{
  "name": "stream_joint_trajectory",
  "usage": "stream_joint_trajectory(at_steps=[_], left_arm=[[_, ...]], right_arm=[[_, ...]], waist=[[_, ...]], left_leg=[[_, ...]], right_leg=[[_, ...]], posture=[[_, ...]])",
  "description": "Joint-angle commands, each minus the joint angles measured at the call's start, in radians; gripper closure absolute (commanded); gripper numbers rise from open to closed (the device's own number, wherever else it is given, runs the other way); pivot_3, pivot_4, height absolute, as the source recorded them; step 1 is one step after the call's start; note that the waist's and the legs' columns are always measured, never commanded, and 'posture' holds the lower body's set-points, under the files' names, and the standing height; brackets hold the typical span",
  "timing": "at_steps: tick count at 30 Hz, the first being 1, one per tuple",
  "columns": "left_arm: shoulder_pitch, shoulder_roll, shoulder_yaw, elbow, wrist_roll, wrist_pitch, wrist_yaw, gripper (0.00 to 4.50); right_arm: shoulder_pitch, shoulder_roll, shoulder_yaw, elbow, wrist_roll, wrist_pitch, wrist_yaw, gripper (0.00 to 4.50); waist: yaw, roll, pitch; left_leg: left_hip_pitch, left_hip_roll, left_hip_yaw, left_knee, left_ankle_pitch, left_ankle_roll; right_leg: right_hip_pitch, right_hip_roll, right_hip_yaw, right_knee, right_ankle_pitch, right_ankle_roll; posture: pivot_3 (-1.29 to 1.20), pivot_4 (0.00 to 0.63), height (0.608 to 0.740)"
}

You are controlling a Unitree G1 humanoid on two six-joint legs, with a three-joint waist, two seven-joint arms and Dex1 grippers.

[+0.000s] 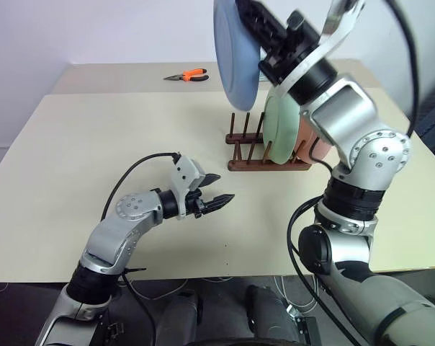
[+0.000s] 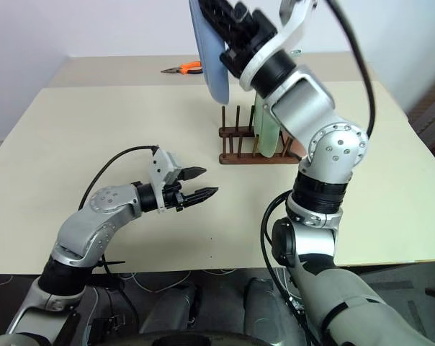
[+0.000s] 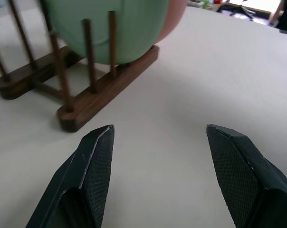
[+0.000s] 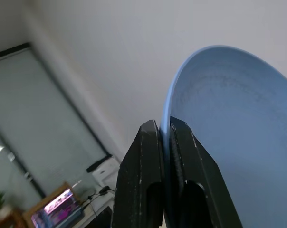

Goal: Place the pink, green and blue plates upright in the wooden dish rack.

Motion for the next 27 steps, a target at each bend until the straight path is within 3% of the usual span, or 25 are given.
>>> stream_joint_trajectory(at_steps=[1, 9, 15, 16, 19, 23, 27], left_arm=[[0.008, 0.006, 0.027, -0.044, -0.002, -0.018, 0.003, 1.34], [0.017, 0.006, 0.030, -0.059, -0.003, -0.012, 0.016, 1.34], [0.014, 0.005, 0.025, -0.058, -0.002, -0.014, 0.017, 1.34], [0.013, 0.004, 0.024, -0.058, -0.001, -0.013, 0.018, 1.34], [0.014, 0.002, 0.024, -0.062, -0.001, -0.009, 0.023, 1.34], [0.024, 0.003, 0.027, -0.077, -0.003, 0.000, 0.033, 1.34], [0.051, 0.024, 0.036, -0.067, 0.023, -0.016, 0.048, 1.34]], right_arm=[[0.017, 0.006, 0.001, 0.004, 0.008, -0.023, -0.037, 4.46], [0.067, 0.038, -0.006, 0.106, -0.016, -0.059, -0.110, 4.46], [0.031, 0.028, -0.004, 0.201, -0.074, -0.108, -0.082, 4.46], [0.017, 0.010, 0.012, 0.215, -0.119, -0.132, -0.049, 3.78], [-0.004, -0.080, 0.104, 0.177, -0.283, -0.192, 0.092, 2.57], [0.050, -0.279, 0.210, 0.051, -0.477, -0.287, 0.328, 2.57], [0.217, -0.490, 0.124, -0.090, -0.471, -0.308, 0.567, 2.57]], waist=[[-0.002, 0.001, 0.001], [-0.010, 0.002, 0.001], [-0.010, 0.002, 0.001], [-0.010, 0.002, 0.001], [-0.009, 0.003, 0.001], [-0.006, 0.002, 0.001], [0.001, 0.000, 0.000]], left_leg=[[0.000, 0.000, 0.000, 0.000, 0.000, 0.000], [0.001, 0.001, 0.002, -0.001, 0.000, 0.000], [0.001, 0.001, 0.002, -0.001, 0.000, 0.000], [0.001, 0.001, 0.002, -0.001, 0.000, 0.000], [0.001, 0.001, 0.002, -0.001, 0.000, 0.000], [0.000, 0.001, 0.002, -0.001, 0.000, 0.000], [0.001, 0.001, 0.002, -0.001, 0.000, 0.000]], right_leg=[[0.000, 0.000, 0.000, 0.000, 0.000, 0.000], [-0.001, 0.002, 0.001, 0.001, 0.000, 0.000], [-0.001, 0.002, 0.001, 0.001, 0.000, 0.000], [-0.001, 0.002, 0.001, 0.001, 0.000, 0.000], [-0.001, 0.002, 0.001, 0.001, 0.000, 0.000], [-0.001, 0.002, 0.001, 0.000, 0.000, 0.001], [0.001, 0.002, 0.000, -0.002, 0.000, 0.002]], posture=[[0.00, 0.150, 0.740], [0.00, 0.150, 0.740], [0.00, 0.150, 0.740], [0.00, 0.150, 0.740], [0.00, 0.150, 0.740], [0.00, 0.150, 0.740], [0.00, 0.150, 0.740]])
